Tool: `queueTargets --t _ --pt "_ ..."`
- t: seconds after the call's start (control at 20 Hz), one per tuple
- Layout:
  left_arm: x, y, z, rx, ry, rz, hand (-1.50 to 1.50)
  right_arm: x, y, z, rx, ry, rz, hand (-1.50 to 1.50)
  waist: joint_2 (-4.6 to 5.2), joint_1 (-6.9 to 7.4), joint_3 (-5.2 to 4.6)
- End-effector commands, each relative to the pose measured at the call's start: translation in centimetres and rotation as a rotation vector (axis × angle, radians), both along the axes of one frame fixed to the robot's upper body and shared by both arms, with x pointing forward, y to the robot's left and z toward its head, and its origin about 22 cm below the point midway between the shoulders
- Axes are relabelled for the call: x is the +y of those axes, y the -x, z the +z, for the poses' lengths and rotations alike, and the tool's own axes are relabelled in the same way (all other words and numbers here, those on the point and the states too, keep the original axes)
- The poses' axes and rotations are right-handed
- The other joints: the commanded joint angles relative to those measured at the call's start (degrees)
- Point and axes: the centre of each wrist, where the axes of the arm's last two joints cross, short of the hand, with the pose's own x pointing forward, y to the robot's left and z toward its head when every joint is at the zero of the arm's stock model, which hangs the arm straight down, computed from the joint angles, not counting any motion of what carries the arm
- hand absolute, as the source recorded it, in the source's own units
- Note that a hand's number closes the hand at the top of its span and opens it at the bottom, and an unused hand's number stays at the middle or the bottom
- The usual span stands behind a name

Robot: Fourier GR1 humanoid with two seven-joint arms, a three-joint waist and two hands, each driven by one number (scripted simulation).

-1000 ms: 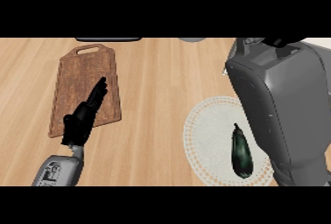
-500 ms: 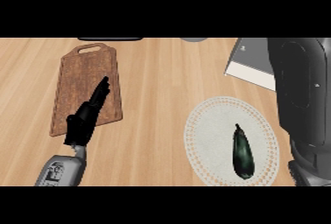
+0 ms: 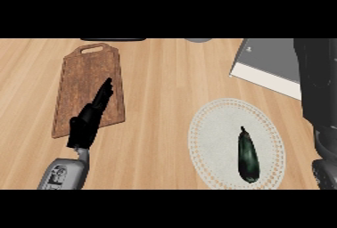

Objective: Pick the squash from the placemat and place it in the tiered shelf

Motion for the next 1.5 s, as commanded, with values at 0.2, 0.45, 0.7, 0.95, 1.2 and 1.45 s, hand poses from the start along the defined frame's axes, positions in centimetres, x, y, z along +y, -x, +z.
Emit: queueTargets --t 0.2,0.45,0.7,0.95,1.2,1.45 --pt "-0.7 0.0 -0.5 -0.013 0.008 -0.010 0.00 -4.2 -3.9 -3.8 0.002 0.103 0.015 1.50 0.37 0.66 0.01" --pt "-0.3 0.2 -0.1 -0.008 -0.004 0.009 0.00 -5.7 -2.1 -2.6 -0.241 -0.083 0.089 1.50 0.12 -0.02 0.15" --pt "0.7 -0.9 1.0 -0.005 0.007 -0.006 0.00 -8.7 -4.0 -5.3 -0.259 -0.090 0.106 1.50 0.28 0.40 0.04" --pt "1.4 1.0 -0.4 -0.007 -0.001 -0.013 0.00 -9.8 -4.4 -6.4 -0.285 -0.097 0.120 1.50 0.09 0.46 0.02" --pt "1.4 0.3 -0.1 -0.004 -0.005 0.010 0.00 -13.7 -4.4 -5.8 -0.089 -0.061 -0.108 1.50 0.18 0.16 -0.13" --pt "0.3 -0.4 -0.1 0.013 0.001 0.003 0.00 -14.1 -3.4 -9.8 -0.143 -0.094 -0.208 -1.50 -0.02 -0.56 -0.01"
